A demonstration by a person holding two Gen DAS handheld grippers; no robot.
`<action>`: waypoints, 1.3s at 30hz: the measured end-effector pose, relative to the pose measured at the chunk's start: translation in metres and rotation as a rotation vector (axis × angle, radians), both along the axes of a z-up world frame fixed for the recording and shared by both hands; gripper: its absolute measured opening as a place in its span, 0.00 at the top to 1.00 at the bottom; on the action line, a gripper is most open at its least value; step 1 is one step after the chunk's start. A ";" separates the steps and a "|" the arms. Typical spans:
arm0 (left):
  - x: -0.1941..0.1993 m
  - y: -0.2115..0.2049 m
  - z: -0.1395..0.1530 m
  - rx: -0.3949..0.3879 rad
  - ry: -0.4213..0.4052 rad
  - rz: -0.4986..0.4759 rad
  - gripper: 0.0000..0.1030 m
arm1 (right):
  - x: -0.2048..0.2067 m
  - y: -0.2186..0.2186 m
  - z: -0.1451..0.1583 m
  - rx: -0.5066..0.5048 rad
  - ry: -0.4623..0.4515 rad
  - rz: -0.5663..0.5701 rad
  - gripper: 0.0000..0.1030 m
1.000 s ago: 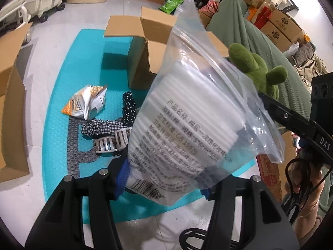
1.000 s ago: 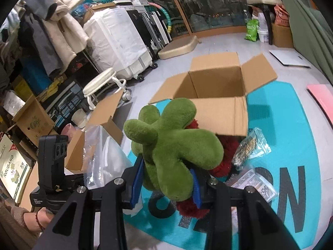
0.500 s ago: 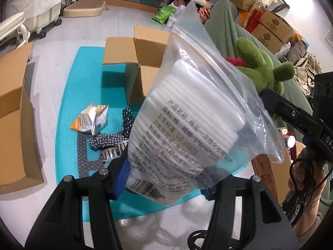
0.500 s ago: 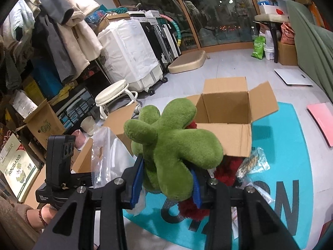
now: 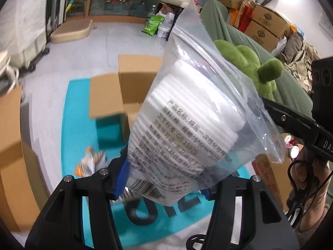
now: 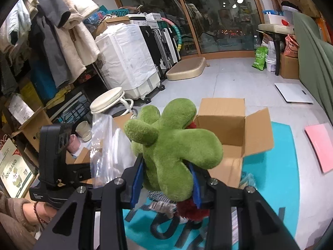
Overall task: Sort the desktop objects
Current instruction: 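Lift and carry the cotton-pad bag and plush cactus over the cardboard box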
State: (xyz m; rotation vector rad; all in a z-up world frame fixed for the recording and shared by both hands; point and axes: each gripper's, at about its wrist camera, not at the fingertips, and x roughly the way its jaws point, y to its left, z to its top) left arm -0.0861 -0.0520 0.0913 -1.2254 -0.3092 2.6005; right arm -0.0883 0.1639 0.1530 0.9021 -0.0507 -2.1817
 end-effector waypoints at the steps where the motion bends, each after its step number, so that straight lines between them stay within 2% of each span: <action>1: -0.008 0.001 0.002 -0.012 0.001 -0.004 0.48 | -0.007 -0.001 0.001 0.008 0.003 0.000 0.61; 10: -0.093 0.008 0.023 -0.051 0.027 -0.059 0.48 | -0.084 -0.009 0.016 0.018 0.048 -0.004 0.61; 13: -0.122 0.007 0.022 0.025 0.021 -0.094 0.48 | -0.113 -0.014 0.018 -0.002 0.061 -0.016 0.61; 17: -0.167 -0.002 0.002 0.167 -0.022 -0.078 0.48 | -0.152 -0.015 0.008 -0.032 0.048 -0.032 0.61; 19: -0.183 -0.005 -0.010 0.186 -0.042 -0.067 0.48 | -0.171 -0.016 -0.003 -0.040 0.033 -0.034 0.61; 22: -0.204 -0.008 -0.032 0.145 -0.079 -0.046 0.48 | -0.193 -0.020 -0.021 -0.044 0.003 -0.027 0.61; 26: -0.226 -0.014 -0.064 0.169 -0.171 -0.033 0.48 | -0.207 -0.029 -0.046 -0.051 -0.034 -0.003 0.62; 29: -0.232 -0.013 -0.076 0.107 -0.177 -0.025 0.48 | -0.209 -0.039 -0.061 -0.019 -0.034 -0.004 0.62; 35: -0.237 -0.008 -0.090 0.043 -0.182 -0.025 0.48 | -0.218 -0.043 -0.085 -0.014 -0.084 0.005 0.62; 39: -0.232 0.005 -0.094 -0.050 -0.180 -0.049 0.47 | -0.218 -0.043 -0.092 0.031 -0.081 -0.021 0.62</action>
